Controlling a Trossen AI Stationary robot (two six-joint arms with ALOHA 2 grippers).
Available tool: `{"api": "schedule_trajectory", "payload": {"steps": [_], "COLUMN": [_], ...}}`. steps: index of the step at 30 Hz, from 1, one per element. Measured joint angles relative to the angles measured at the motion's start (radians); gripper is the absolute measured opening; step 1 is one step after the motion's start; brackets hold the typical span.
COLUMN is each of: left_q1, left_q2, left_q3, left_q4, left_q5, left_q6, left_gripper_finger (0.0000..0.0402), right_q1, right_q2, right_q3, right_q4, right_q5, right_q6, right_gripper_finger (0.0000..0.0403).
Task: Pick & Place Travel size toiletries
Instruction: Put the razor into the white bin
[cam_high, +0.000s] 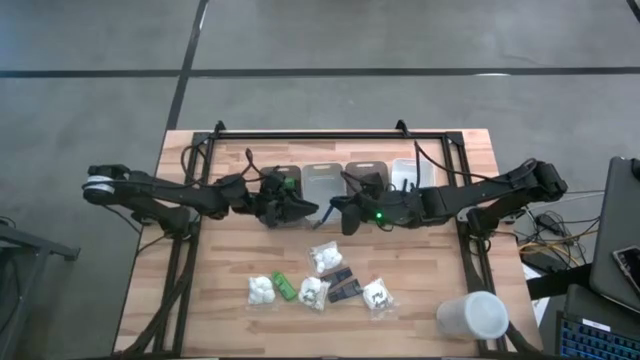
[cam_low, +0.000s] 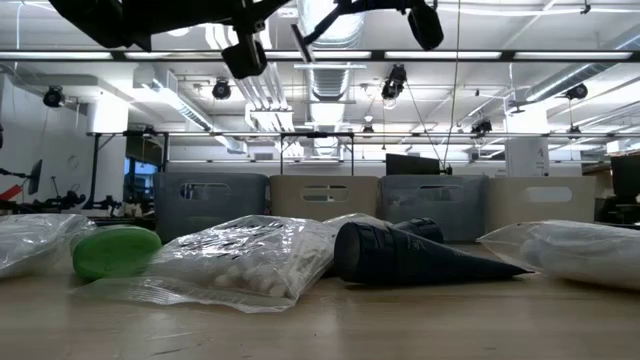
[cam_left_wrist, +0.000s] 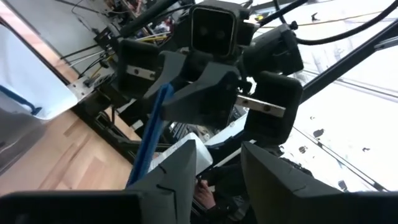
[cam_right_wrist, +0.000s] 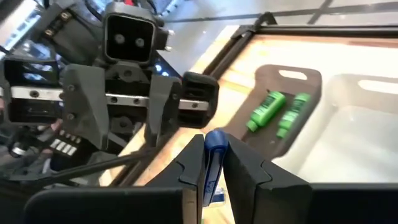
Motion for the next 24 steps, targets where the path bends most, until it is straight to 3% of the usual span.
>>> {"api": "schedule_trajectory", "payload": {"steps": [24], "left_q1": [0.0], "left_q2": [0.0], "left_q3": [-0.005], "left_q4": [-0.065], "left_q5": [0.035], "left_q6": [0.0], "left_gripper_finger": [0.014], "right_q1": [0.001], "right_q2": [-0.017], "right_q3": [0.0], "right_q4": [-0.331], "right_q5": [0.034], "right_q6": [0.101], "right_gripper_finger": [0.0036]}}
